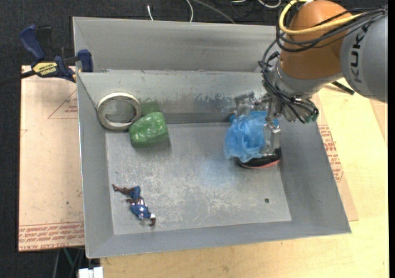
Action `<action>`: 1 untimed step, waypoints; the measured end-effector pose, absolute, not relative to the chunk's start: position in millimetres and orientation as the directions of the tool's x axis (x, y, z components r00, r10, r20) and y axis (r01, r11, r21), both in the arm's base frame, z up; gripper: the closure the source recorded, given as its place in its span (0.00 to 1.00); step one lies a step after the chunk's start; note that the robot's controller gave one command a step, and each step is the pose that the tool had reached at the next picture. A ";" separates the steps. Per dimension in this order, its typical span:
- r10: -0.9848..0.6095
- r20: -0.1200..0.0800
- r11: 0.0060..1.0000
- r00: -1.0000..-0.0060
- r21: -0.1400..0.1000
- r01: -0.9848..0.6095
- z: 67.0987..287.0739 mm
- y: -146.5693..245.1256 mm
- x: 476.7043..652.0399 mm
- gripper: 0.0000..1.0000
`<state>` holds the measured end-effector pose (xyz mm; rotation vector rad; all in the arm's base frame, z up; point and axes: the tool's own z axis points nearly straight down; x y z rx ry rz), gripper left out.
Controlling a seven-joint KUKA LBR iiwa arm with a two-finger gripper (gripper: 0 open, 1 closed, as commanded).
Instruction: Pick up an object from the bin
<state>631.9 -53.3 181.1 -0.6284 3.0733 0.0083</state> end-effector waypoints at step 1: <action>-0.434 -0.010 0.901 -0.901 0.002 -0.434 201.1 -74.0 615.4 0.00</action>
Offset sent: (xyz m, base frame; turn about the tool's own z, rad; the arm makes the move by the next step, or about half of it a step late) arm -0.0117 -0.0077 -0.0135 0.0948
